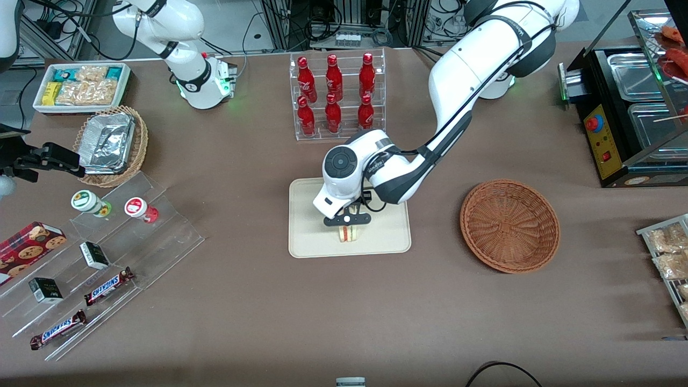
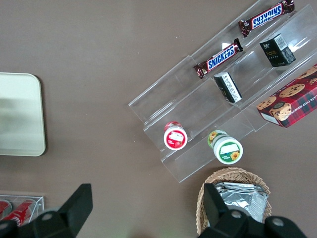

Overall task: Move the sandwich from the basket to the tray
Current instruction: 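Lower the sandwich onto the tray and open the left gripper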

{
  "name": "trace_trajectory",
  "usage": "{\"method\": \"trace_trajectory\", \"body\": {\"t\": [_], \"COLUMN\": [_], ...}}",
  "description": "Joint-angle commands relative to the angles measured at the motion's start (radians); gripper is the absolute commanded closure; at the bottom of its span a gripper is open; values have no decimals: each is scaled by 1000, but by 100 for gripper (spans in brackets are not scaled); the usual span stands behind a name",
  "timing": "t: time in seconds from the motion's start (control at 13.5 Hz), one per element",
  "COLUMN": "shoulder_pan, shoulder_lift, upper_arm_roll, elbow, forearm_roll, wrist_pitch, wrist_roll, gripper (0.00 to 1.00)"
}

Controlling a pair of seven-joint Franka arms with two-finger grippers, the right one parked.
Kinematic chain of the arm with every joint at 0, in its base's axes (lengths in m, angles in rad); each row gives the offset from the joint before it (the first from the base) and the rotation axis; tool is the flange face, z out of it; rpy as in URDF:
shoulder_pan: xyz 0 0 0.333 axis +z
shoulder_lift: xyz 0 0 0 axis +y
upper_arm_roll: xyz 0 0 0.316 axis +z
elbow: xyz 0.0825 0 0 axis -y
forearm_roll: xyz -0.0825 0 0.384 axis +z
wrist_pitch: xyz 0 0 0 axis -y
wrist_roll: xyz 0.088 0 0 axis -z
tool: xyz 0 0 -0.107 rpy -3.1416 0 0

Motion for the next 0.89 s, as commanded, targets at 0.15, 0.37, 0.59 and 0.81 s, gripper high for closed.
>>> {"method": "trace_trajectory", "body": {"t": [0.15,0.37,0.59,0.81], "shoulder_pan": [-7,-2,-4,10], "shoulder_lift": [-28,-84,-101,-159], "upper_arm_roll": [2,0,-6,-6], "elbow": [37,47,109,113], "forearm_roll": [20,12,10,-15], "wrist_pitch": [-17,-66,-138,-157], "wrist_roll": [-8,-8,-10,-8], "gripper": [0,0,0,0]}}
